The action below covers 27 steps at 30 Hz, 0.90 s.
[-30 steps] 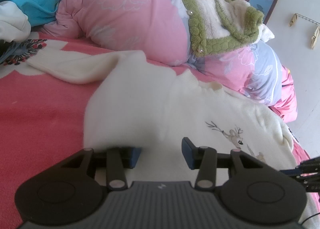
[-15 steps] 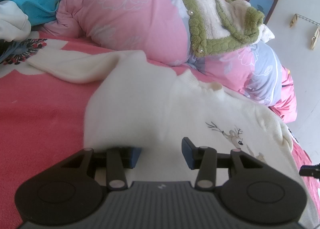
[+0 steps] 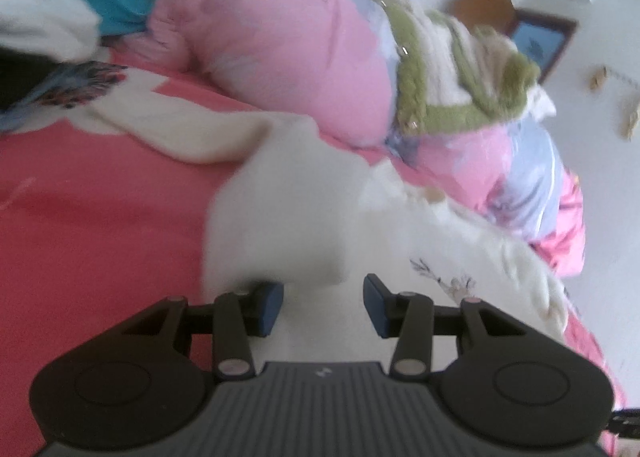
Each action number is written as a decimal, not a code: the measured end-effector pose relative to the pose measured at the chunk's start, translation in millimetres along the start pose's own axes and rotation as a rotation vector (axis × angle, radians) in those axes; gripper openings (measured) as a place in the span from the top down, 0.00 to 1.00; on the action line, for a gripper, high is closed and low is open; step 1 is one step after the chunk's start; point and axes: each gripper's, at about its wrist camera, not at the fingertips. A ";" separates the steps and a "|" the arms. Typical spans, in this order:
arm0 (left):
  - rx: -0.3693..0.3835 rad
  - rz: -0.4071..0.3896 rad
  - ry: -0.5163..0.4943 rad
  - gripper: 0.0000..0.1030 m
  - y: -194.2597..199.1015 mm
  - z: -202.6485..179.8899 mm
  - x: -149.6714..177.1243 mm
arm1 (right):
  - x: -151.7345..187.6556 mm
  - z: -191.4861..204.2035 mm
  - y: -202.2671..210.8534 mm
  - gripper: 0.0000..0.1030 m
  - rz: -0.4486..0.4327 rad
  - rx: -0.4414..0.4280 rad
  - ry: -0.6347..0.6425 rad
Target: Fold clothes
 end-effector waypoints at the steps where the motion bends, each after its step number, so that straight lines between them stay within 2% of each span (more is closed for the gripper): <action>1: -0.007 -0.013 0.002 0.55 7.6 1.9 -0.9 | 1.3 2.7 0.9 0.70 0.000 0.010 -0.001; 3: -0.013 -0.029 0.009 0.53 21.7 5.0 -2.0 | -2.5 11.9 1.4 0.60 -0.002 0.014 -0.008; 4: -0.025 -0.043 0.009 0.48 29.2 6.0 -2.7 | -4.6 16.7 1.6 0.59 -0.004 0.015 -0.012; 5: -0.055 -0.070 -0.002 0.35 36.8 5.3 -3.9 | -9.2 21.8 2.1 0.59 -0.010 0.004 -0.017; 8: -0.085 -0.137 -0.028 0.32 51.9 5.1 -11.3 | -32.2 43.4 4.4 0.55 -0.037 -0.046 -0.023; 12: -0.088 -0.124 0.012 0.28 53.5 10.9 -22.5 | -70.4 88.1 -1.1 0.47 -0.069 -0.119 0.031; 15: -0.135 -0.047 0.004 0.23 42.3 10.2 -26.0 | -100.6 137.4 -15.4 0.41 -0.091 -0.181 0.126; 18: -0.137 0.028 -0.005 0.18 33.1 10.4 -24.9 | -126.6 192.4 -35.2 0.35 -0.121 -0.236 0.254; 23: -0.154 0.053 0.022 0.15 32.4 18.9 -23.0 | -159.8 294.2 -76.6 0.25 -0.178 -0.311 0.500; 27: -0.162 0.063 0.065 0.16 29.0 28.5 -25.1 | -175.1 367.5 -116.3 0.25 -0.181 -0.375 0.703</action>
Point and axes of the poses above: each gripper's, at about its wrist camera, not at the fingertips, and y roughly against the way its jaws point, z to its left, x to its underside, and after that the axes turned 7 degrees about -z, right-handed
